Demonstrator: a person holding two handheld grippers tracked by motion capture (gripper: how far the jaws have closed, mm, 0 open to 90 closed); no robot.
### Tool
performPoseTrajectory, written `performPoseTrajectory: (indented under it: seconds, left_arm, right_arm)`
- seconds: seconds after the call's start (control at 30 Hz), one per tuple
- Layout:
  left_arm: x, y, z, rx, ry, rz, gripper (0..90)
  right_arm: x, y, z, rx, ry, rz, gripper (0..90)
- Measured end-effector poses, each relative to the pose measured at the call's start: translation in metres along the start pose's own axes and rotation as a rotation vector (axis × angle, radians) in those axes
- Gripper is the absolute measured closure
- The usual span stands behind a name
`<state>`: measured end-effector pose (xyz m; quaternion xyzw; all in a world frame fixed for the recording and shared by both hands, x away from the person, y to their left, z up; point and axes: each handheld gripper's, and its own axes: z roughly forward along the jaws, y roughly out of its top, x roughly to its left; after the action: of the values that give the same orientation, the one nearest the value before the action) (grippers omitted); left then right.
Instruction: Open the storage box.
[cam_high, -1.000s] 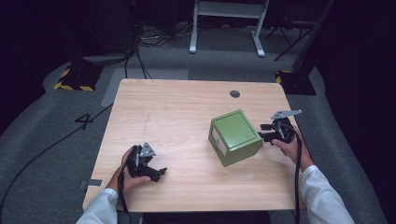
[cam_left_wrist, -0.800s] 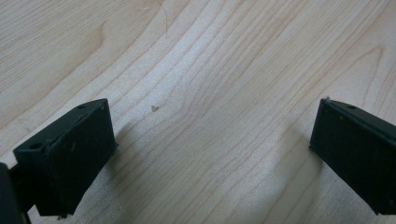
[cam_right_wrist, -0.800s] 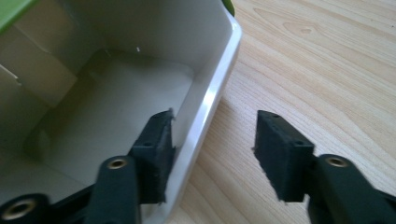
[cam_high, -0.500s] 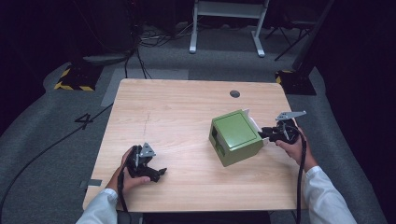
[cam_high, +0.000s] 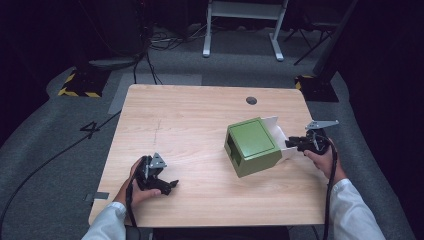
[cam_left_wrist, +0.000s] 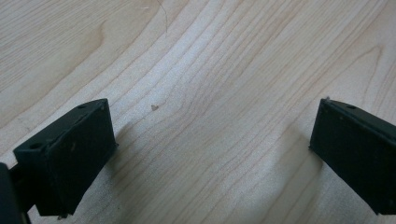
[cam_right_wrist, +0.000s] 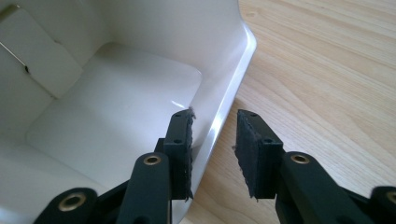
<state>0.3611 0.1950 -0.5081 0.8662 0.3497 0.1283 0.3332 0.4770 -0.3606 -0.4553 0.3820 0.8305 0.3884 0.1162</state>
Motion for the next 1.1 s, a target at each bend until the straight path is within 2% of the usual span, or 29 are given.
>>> performPoseTrajectory:
  seconds: [0.27,0.7,0.93,1.03,1.1]
  left_arm:
    - [0.000,0.000,0.000,0.000,0.000,0.000,0.1]
    - [0.000,0.000,0.000,0.000,0.000,0.000,0.1]
    - [0.000,0.000,0.000,0.000,0.000,0.001,0.1]
    - [0.000,0.000,0.000,0.000,0.000,0.001,0.1]
    - [0.000,0.000,0.000,0.000,0.000,0.001,0.1]
  right_arm:
    - [-0.014,-0.009,-0.007,-0.006,-0.029,0.029,68.4]
    - [-0.030,-0.017,-0.017,-0.021,-0.079,0.059,68.7]
    - [-0.031,-0.018,-0.018,-0.020,-0.089,0.066,67.6]
    - [-0.031,-0.017,-0.019,-0.026,-0.092,0.063,65.5]
    - [-0.031,-0.016,-0.021,-0.036,-0.105,0.066,61.0]
